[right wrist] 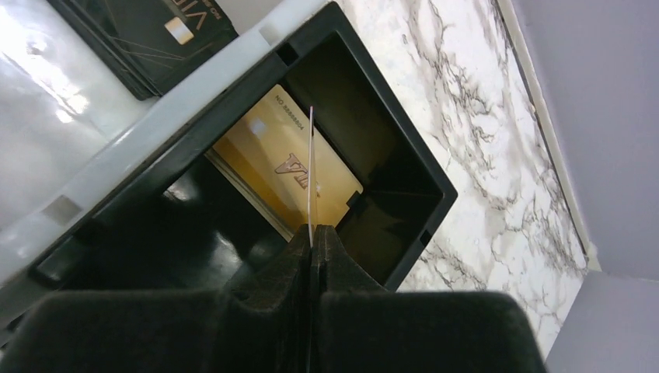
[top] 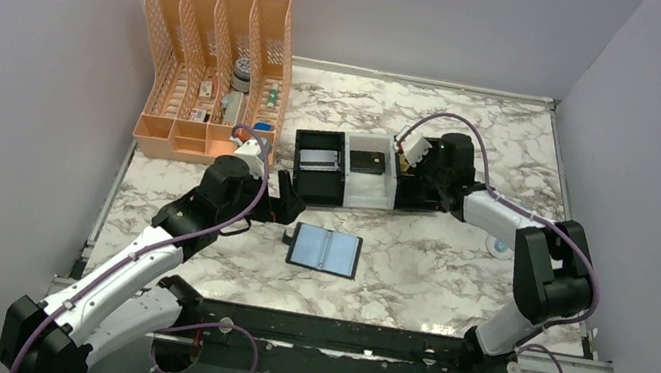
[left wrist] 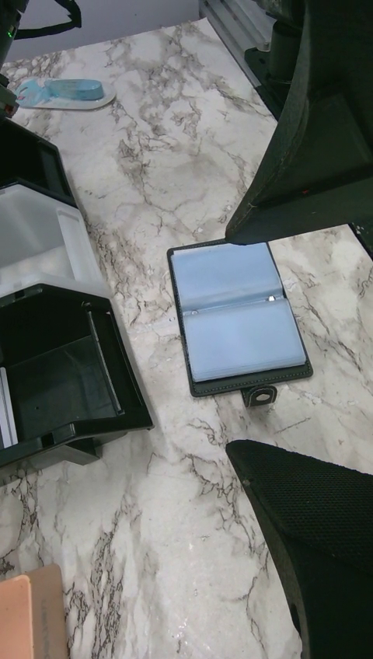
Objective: Take the credit cards out of the card holder
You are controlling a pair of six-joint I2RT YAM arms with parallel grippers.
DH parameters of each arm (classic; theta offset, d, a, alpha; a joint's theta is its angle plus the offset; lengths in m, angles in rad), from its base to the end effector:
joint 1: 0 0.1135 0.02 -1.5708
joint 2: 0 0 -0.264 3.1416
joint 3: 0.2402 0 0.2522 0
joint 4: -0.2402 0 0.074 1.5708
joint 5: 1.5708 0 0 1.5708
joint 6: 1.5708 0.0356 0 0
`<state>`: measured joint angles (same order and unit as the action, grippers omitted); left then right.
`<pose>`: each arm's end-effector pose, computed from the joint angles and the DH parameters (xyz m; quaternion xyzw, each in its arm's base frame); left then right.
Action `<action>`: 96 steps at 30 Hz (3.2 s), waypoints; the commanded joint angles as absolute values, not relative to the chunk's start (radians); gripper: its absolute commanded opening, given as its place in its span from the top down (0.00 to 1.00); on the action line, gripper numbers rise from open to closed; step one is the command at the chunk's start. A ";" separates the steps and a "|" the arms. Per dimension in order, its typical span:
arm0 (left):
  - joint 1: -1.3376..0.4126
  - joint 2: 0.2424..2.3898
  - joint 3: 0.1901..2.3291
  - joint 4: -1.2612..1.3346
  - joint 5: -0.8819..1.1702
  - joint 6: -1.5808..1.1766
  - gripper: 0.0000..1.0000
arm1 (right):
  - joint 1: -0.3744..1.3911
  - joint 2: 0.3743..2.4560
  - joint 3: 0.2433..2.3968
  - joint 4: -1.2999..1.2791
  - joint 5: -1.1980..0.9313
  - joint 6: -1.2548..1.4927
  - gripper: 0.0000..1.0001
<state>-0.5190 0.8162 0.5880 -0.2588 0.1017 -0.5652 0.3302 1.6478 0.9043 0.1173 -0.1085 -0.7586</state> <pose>0.1615 -0.0964 0.2577 0.0065 0.8560 -0.3031 0.4188 0.3297 0.1171 0.1910 -0.4816 0.7479 -0.0494 0.4541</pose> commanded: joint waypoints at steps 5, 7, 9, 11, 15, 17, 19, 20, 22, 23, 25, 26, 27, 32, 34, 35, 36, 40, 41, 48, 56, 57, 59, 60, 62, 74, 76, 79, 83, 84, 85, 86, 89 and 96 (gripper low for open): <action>-0.521 0.809 0.589 -0.254 0.129 -0.562 0.01 | 0.331 1.711 0.920 0.282 -0.052 -0.856 0.99; -0.520 0.808 0.588 -0.252 0.129 -0.563 0.01 | 0.331 1.728 0.930 0.287 -0.065 -0.871 0.99; -0.520 0.807 0.589 -0.253 0.130 -0.565 0.01 | 0.330 1.750 0.941 0.293 -0.077 -0.880 0.99; -0.520 0.805 0.589 -0.254 0.130 -0.565 0.01 | 0.331 1.772 0.957 0.279 -0.092 -0.906 0.99; -0.521 0.800 0.589 -0.264 0.128 -0.562 0.01 | 0.331 1.788 0.972 0.264 -0.125 -0.926 0.98; -0.520 0.799 0.586 -0.264 0.123 -0.565 0.01 | 0.331 1.794 0.977 0.250 -0.165 -0.950 0.97; -0.521 0.801 0.586 -0.265 0.126 -0.566 0.01 | 0.331 1.804 0.993 0.205 -0.195 -0.968 0.97; -0.520 0.802 0.587 -0.264 0.128 -0.566 0.01 | 0.331 1.811 1.000 0.187 -0.203 -0.975 0.96; -0.520 0.806 0.589 -0.265 0.131 -0.563 0.01 | 0.331 1.818 1.015 0.148 -0.216 -0.996 0.94; -0.520 0.808 0.590 -0.266 0.132 -0.563 0.01 | 0.331 1.819 1.020 0.138 -0.219 -0.999 0.90; -0.520 0.811 0.591 -0.266 0.132 -0.562 0.01 | 0.331 1.820 1.027 0.123 -0.215 -1.007 0.82; -0.520 0.812 0.590 -0.267 0.132 -0.561 0.01 | 0.331 1.820 1.027 0.123 -0.215 -1.012 0.81; -0.520 0.815 0.591 -0.266 0.132 -0.562 0.01 | 0.330 1.821 1.028 0.124 -0.212 -1.017 0.81; -0.520 0.843 0.599 -0.271 0.140 -0.553 0.01 | 0.330 1.821 1.027 0.123 -0.217 -1.021 0.81; -0.520 0.852 0.601 -0.271 0.146 -0.554 0.01 | 0.330 1.816 1.015 0.135 -0.230 -1.021 0.81; -0.521 0.855 0.601 -0.270 0.148 -0.555 0.01 | 0.330 1.815 1.015 0.123 -0.237 -1.026 0.81; -0.521 0.857 0.601 -0.270 0.151 -0.555 0.01 | 0.329 1.814 1.017 0.107 -0.243 -1.031 0.81; -0.520 0.858 0.599 -0.271 0.161 -0.555 0.01 | 0.329 1.811 1.007 0.110 -0.244 -1.032 0.78; -0.520 0.858 0.599 -0.270 0.163 -0.556 0.01 | 0.328 1.809 1.000 0.127 -0.250 -1.031 0.78; -0.520 0.860 0.599 -0.270 0.191 -0.557 0.01 | 0.320 1.816 1.029 0.077 -0.264 -1.019 0.74; -0.520 0.850 0.594 -0.273 0.202 -0.560 0.01 | 0.298 1.831 1.069 -0.012 -0.270 -1.004 0.66; -0.520 0.851 0.594 -0.275 0.202 -0.559 0.01 | 0.292 1.834 1.077 -0.024 -0.275 -0.999 0.64; -0.520 0.851 0.592 -0.277 0.205 -0.557 0.01 | 0.287 1.836 1.088 -0.036 -0.282 -0.993 0.63; -0.520 0.853 0.590 -0.276 0.205 -0.557 0.01 | 0.286 1.834 1.089 -0.033 -0.286 -0.989 0.63; -0.520 0.855 0.589 -0.276 0.206 -0.561 0.01 | 0.285 1.825 1.089 -0.030 -0.297 -0.986 0.63; -0.520 0.911 0.592 -0.223 0.334 -0.566 0.05 | 0.285 1.521 0.971 0.276 -0.233 -0.207 0.65; -0.520 0.935 0.588 -0.202 0.367 -0.564 0.09 | 0.285 1.472 0.953 0.238 -0.314 0.071 0.65; -0.525 0.986 0.591 -0.182 0.408 -0.558 0.13 | 0.286 1.459 0.923 0.145 -0.435 0.470 0.64; -0.552 1.040 0.598 -0.179 0.399 -0.549 0.15 | 0.366 1.467 0.788 0.167 -0.571 0.696 0.67; -0.562 1.051 0.598 -0.178 0.383 -0.549 0.15 | 0.411 1.459 0.760 0.158 -0.527 0.706 0.67; -0.570 1.061 0.596 -0.179 0.370 -0.548 0.15 | 0.464 1.447 0.730 0.152 -0.475 0.717 0.67; -0.578 1.074 0.598 -0.179 0.364 -0.549 0.15 | 0.505 1.433 0.699 0.157 -0.434 0.736 0.67; -0.599 1.106 0.601 -0.179 0.336 -0.552 0.15 | 0.605 1.396 0.618 0.184 -0.351 0.819 0.67; -0.647 1.163 0.619 -0.177 0.281 -0.560 0.15 | 0.696 1.381 0.592 0.045 -0.229 0.854 0.67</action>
